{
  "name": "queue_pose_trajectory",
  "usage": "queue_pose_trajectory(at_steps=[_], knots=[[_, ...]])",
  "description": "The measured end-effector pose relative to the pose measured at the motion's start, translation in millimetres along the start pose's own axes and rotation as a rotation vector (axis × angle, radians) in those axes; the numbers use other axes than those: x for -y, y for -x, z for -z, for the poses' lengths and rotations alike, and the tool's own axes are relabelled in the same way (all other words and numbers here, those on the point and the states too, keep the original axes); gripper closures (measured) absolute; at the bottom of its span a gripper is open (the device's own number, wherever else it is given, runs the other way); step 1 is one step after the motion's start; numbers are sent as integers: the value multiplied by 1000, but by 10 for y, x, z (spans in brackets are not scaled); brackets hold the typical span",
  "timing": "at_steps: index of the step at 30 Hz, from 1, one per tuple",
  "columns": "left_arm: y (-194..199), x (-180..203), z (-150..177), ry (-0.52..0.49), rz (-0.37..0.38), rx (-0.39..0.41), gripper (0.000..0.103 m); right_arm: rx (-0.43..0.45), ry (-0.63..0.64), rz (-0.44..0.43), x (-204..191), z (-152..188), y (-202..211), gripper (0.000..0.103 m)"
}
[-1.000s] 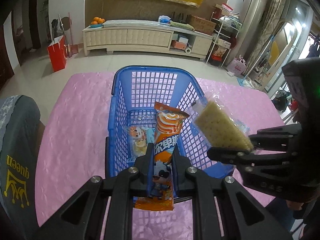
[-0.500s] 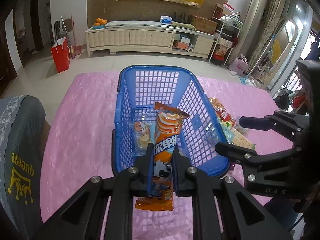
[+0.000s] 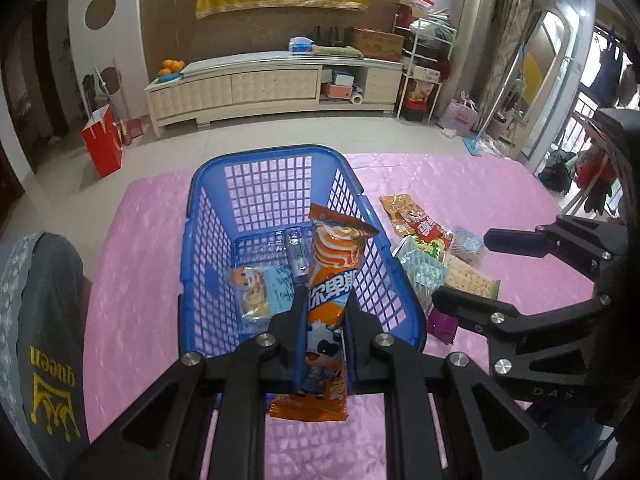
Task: Organize snacks
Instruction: 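Carry both snacks over the blue basket and open both tools to release, then withdraw both tools from the basket toward the remaining snacks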
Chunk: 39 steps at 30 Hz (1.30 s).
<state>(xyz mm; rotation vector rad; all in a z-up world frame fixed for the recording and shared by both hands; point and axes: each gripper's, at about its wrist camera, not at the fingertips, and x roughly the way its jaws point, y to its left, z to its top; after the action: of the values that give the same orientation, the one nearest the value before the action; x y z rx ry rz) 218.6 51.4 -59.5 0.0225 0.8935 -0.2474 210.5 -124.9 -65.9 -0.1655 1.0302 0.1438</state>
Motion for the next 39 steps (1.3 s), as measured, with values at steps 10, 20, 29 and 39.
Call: queue_pose_trajectory(at_steps=[10, 20, 29, 39], knots=[[-229, 16, -32, -35, 15, -9, 74, -43, -30, 12, 17, 68, -224, 30], [12, 164, 93, -82, -5, 10, 54, -41, -34, -5, 81, 212, -77, 30], [306, 619, 173, -152, -21, 37, 48, 7, -66, 10, 399, 467, 365, 30], [235, 1157, 245, -159, 52, 46, 34, 19, -89, 83, 917, 804, 614, 29]])
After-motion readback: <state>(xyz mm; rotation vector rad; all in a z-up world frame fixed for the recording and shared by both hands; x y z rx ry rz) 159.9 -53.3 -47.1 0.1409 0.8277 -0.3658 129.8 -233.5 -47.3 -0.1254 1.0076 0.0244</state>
